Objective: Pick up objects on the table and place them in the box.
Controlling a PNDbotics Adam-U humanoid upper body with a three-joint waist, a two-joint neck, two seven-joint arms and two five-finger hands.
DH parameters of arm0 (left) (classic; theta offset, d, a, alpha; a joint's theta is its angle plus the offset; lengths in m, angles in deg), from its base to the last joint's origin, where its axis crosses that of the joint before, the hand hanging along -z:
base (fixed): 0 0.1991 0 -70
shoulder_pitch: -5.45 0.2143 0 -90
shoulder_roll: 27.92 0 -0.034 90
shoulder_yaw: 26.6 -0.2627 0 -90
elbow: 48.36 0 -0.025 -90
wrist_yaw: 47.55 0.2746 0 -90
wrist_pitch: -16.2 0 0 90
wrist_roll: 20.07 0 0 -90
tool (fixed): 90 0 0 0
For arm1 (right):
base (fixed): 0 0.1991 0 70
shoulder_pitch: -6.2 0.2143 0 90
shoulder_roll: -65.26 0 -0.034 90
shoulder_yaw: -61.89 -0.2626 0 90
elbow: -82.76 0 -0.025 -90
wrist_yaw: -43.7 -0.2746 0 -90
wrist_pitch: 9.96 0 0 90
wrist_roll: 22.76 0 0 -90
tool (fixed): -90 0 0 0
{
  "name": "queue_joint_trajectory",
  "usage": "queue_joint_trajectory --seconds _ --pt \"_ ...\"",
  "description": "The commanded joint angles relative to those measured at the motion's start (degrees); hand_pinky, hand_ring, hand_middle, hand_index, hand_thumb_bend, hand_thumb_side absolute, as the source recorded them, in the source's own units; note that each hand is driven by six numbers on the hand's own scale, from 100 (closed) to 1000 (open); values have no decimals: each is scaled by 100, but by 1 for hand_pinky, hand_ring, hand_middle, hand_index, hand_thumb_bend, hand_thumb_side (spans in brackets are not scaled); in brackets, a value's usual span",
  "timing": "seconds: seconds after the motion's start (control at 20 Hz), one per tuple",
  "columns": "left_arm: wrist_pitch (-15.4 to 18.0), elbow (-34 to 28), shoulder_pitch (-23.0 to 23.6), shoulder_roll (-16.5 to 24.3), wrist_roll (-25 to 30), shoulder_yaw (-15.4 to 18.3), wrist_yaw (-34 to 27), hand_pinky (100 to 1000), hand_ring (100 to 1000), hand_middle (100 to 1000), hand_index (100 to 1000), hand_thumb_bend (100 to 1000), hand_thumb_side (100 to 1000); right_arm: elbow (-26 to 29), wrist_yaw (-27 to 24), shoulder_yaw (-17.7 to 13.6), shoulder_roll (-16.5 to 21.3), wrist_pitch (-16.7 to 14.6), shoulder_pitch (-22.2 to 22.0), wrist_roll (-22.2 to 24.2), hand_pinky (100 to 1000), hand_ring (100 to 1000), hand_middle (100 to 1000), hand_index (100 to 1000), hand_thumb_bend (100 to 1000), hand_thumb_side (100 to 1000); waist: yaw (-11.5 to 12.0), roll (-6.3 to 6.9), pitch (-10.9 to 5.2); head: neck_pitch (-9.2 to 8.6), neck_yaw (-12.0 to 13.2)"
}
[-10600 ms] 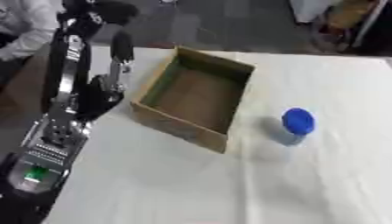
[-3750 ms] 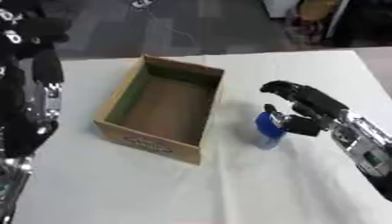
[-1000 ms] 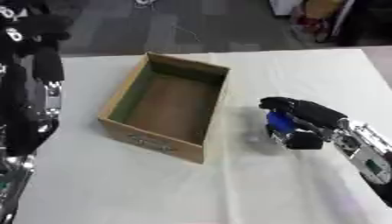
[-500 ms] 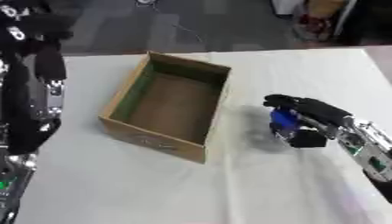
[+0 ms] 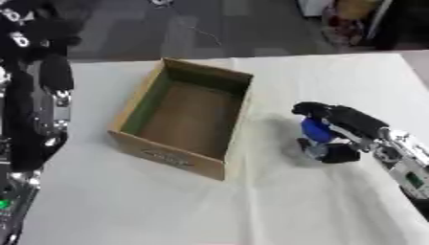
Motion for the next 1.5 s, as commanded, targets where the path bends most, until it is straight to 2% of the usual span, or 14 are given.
queue_joint_trajectory --seconds 0.05,0.1,0.15,0.2,0.25,0.35,0.5,0.55,0.6,0.65,0.85,1.2,1.5 --pt "27 -96 -101 58 10 64 15 663 699 899 761 100 763 -151 263 -33 96 -41 -55 -265 100 252 589 773 100 274 -3 25 -35 -62 49" --pt "28 -96 -103 57 10 65 15 663 699 899 761 100 762 -106 251 -47 85 -106 -54 -503 100 161 495 660 100 228 -5 26 -33 -63 49" --pt "29 -96 -105 56 10 65 14 663 699 899 761 100 763 -60 217 -53 75 -193 -57 -766 100 100 318 459 100 222 -5 28 -31 -70 45" --pt "30 -96 -108 56 9 65 14 663 699 899 761 100 763 4 148 -43 76 -338 -72 -1084 100 100 318 459 100 222 -5 28 -28 -80 43" --pt "31 -96 -109 56 10 65 13 663 699 899 761 100 763 36 102 -27 79 -466 -85 -1336 100 100 237 415 100 161 -5 29 -27 -87 39" --pt "32 -96 -112 55 13 65 12 663 699 899 761 100 763 33 29 -3 74 -653 -107 -1707 100 100 211 418 100 187 -5 32 -25 -93 37" --pt "36 -96 -109 54 14 64 11 663 699 899 761 100 763 -15 -157 0 47 -738 -114 -2080 100 100 196 422 100 280 -9 35 -26 -88 32" --pt "36 -96 -107 54 16 64 11 663 699 899 761 100 764 -29 -239 5 43 -733 -114 -2153 100 100 192 425 100 349 -10 36 -26 -87 29" --pt "36 -96 -104 54 17 63 12 663 699 899 761 100 764 -40 -353 4 37 -705 -116 -2210 100 100 194 423 100 313 -12 36 -28 -86 26" --pt "36 -96 -102 54 18 63 11 663 699 899 761 100 764 -37 -447 11 41 -680 -114 -2238 100 100 189 429 100 393 -12 36 -29 -84 24" --pt "38 -96 -90 59 21 61 10 663 698 899 761 100 764 84 -978 8 47 -503 -127 -2258 100 100 183 439 100 512 -17 32 -42 -69 21" --pt "39 -96 -64 73 28 56 5 663 697 899 762 100 764 976 -2082 -21 207 -56 -122 -2062 100 100 179 450 100 526 -27 23 -71 -46 10" --pt "44 -96 -53 79 33 52 2 663 698 899 762 100 764 1839 -2601 -53 368 268 -87 -1886 100 100 178 449 100 507 -32 17 -85 -32 -8"
